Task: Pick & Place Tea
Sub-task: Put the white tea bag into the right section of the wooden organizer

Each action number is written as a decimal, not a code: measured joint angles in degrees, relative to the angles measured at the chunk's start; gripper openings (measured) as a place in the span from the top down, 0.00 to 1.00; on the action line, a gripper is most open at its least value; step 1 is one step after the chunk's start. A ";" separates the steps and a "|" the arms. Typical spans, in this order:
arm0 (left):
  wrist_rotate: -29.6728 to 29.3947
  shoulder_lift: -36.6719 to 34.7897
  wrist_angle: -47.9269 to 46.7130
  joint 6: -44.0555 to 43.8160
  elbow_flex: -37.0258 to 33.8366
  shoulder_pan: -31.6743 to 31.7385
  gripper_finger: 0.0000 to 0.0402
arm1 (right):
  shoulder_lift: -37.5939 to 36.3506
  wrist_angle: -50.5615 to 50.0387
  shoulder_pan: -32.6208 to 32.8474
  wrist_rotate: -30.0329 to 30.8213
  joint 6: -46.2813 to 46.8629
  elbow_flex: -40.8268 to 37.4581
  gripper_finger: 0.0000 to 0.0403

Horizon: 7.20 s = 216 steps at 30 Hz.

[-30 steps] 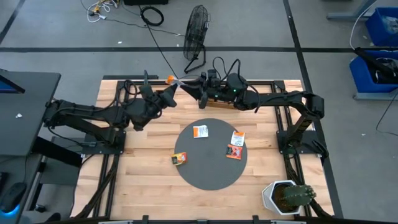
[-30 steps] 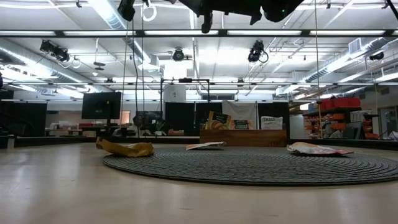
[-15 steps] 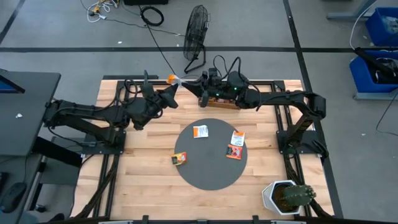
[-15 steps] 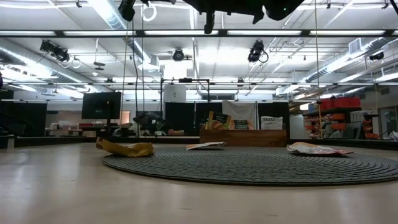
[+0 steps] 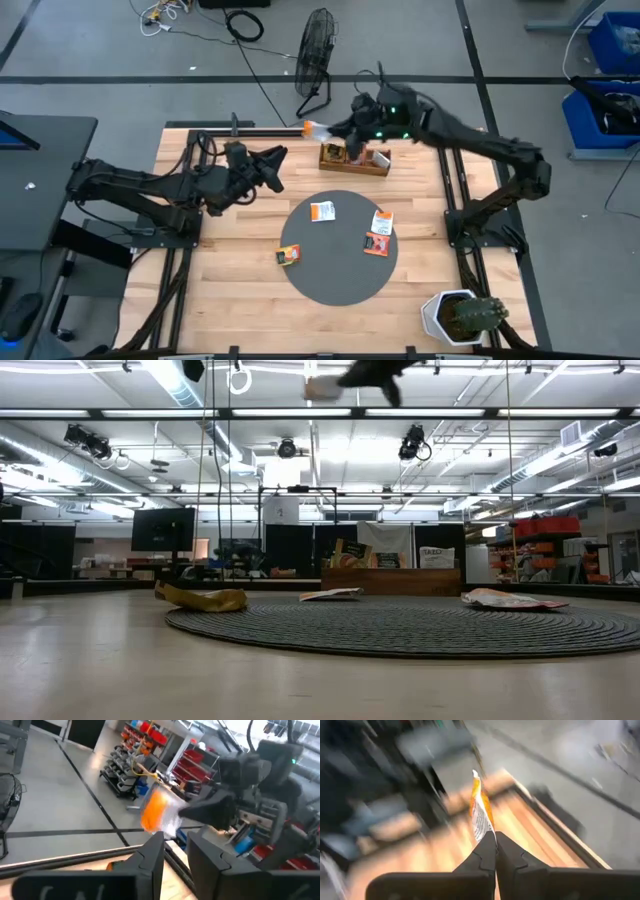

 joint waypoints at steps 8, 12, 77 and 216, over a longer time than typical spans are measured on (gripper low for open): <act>0.65 -1.22 0.08 3.47 0.07 1.04 0.78 | 4.27 -42.29 -5.34 4.18 -5.63 14.15 1.00; 1.69 -1.18 -0.13 3.39 0.07 1.36 0.78 | 8.13 -53.62 -8.53 4.91 -5.42 14.15 1.00; 11.32 -1.15 -17.45 -10.50 0.03 1.03 0.78 | 29.78 -56.08 -12.47 23.15 -16.18 14.07 0.50; 43.48 1.62 -28.68 -23.70 0.05 10.54 0.78 | 19.93 -22.61 22.00 34.56 -20.50 14.76 1.00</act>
